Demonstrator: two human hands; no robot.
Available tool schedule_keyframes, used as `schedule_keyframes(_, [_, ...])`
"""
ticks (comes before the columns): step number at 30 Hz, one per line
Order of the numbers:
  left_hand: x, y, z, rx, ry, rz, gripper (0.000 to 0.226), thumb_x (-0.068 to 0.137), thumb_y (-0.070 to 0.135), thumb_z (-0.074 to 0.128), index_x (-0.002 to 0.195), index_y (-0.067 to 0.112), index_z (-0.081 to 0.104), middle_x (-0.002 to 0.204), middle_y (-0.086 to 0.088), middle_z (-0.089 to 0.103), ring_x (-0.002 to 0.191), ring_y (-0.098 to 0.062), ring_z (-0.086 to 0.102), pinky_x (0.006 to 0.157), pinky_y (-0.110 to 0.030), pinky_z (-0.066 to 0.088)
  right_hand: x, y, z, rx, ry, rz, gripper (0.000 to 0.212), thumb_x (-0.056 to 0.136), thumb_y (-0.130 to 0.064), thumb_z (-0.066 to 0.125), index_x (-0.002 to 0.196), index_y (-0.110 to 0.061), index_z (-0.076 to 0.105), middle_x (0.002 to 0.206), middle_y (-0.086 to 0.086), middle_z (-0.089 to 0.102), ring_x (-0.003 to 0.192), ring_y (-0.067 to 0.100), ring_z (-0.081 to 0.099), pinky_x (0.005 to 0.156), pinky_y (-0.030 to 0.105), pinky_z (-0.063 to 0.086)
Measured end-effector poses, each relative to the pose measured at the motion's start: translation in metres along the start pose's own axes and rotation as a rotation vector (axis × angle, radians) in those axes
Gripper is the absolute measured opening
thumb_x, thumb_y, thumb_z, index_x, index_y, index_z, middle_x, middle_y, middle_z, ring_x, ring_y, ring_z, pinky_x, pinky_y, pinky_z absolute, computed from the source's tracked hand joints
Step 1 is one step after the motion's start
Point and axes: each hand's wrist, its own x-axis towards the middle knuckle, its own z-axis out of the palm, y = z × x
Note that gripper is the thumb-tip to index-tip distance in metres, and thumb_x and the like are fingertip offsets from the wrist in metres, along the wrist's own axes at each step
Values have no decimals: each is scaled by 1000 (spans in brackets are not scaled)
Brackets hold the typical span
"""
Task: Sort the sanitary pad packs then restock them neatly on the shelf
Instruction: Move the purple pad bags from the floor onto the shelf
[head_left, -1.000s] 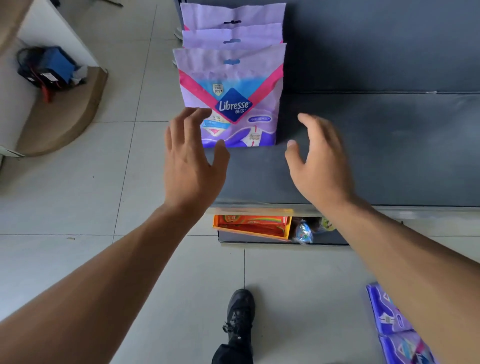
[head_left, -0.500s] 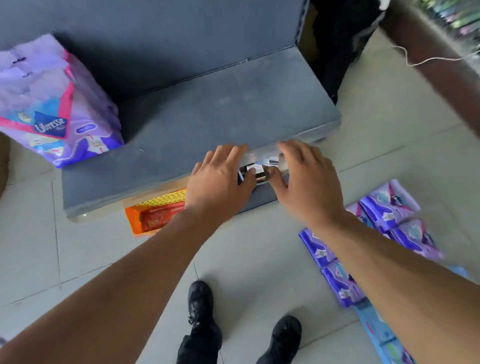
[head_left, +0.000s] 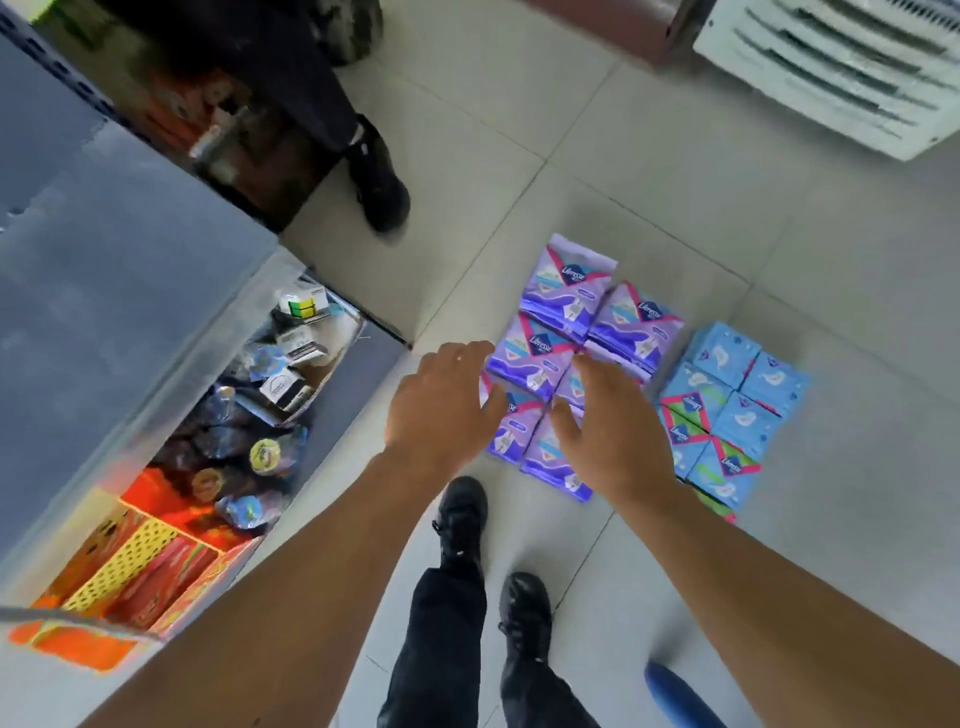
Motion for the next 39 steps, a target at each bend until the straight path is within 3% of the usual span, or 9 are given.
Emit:
schedule_keyframes(4, [52, 22, 36, 92, -108, 107, 50, 98, 45, 41, 144, 28, 34, 146, 2, 42, 130, -19, 41, 104, -35, 36, 17, 51, 13, -61, -29, 131, 52, 91, -32, 56, 136, -8, 49, 126, 15, 58, 112, 37, 56, 81, 45, 52])
schedule_keyframes(10, [123, 51, 94, 160, -193, 201, 52, 97, 48, 47, 143, 26, 36, 144, 0, 45, 128, -20, 47, 100, -36, 43, 57, 126, 34, -27, -78, 362, 56, 94, -35, 53, 144, -14, 39, 137, 14, 49, 124, 35, 48, 94, 47, 47])
schedule_keyframes(16, [183, 87, 154, 145, -220, 197, 51, 96, 45, 50, 142, 26, 38, 141, -3, 48, 127, -23, 48, 98, -40, 45, 93, 204, 62, 200, -90, 540, 61, 94, -34, 57, 147, -14, 34, 142, 14, 43, 128, 32, 45, 99, 37, 40])
schedule_keyframes(25, [307, 96, 320, -45, -224, 159, 50, 98, 31, 49, 145, 18, 38, 145, -10, 45, 132, -26, 44, 105, -36, 37, 183, 334, 187, 426, -73, 693, 59, 94, -40, 57, 139, -9, 36, 127, 18, 57, 118, 35, 53, 81, 31, 37])
schedule_keyframes(28, [333, 95, 352, -49, -166, 197, 51, 98, 28, 50, 145, 14, 38, 145, -10, 44, 134, -26, 40, 106, -35, 33, 205, 363, 213, 404, -84, 687, 61, 93, -44, 59, 135, -4, 38, 127, 20, 56, 118, 36, 53, 83, 32, 39])
schedule_keyframes(31, [356, 99, 369, -54, -83, 238, 47, 98, 25, 49, 142, 12, 40, 139, -12, 49, 129, -29, 45, 100, -36, 38, 227, 382, 228, 378, -111, 685, 66, 93, -48, 57, 136, -2, 35, 130, 22, 54, 121, 37, 52, 87, 35, 41])
schedule_keyframes(35, [375, 110, 381, -106, -155, 176, 46, 100, 28, 48, 141, 12, 38, 128, -14, 60, 118, -35, 55, 89, -37, 45, 253, 386, 227, 354, -207, 697, 73, 95, -53, 49, 140, 2, 29, 134, 20, 53, 124, 35, 50, 85, 33, 40])
schedule_keyframes(37, [377, 111, 384, -215, -155, 134, 40, 99, 30, 50, 135, 12, 44, 120, -12, 64, 111, -33, 58, 82, -32, 43, 258, 386, 220, 365, -183, 712, 72, 96, -50, 50, 140, 3, 30, 138, 20, 49, 126, 35, 48, 91, 33, 41])
schedule_keyframes(39, [371, 113, 380, -356, -185, 58, 38, 98, 33, 53, 128, 10, 49, 112, -8, 65, 107, -29, 59, 77, -27, 39, 252, 385, 212, 416, -106, 734, 64, 95, -45, 53, 138, -1, 36, 134, 19, 53, 121, 34, 52, 88, 32, 42])
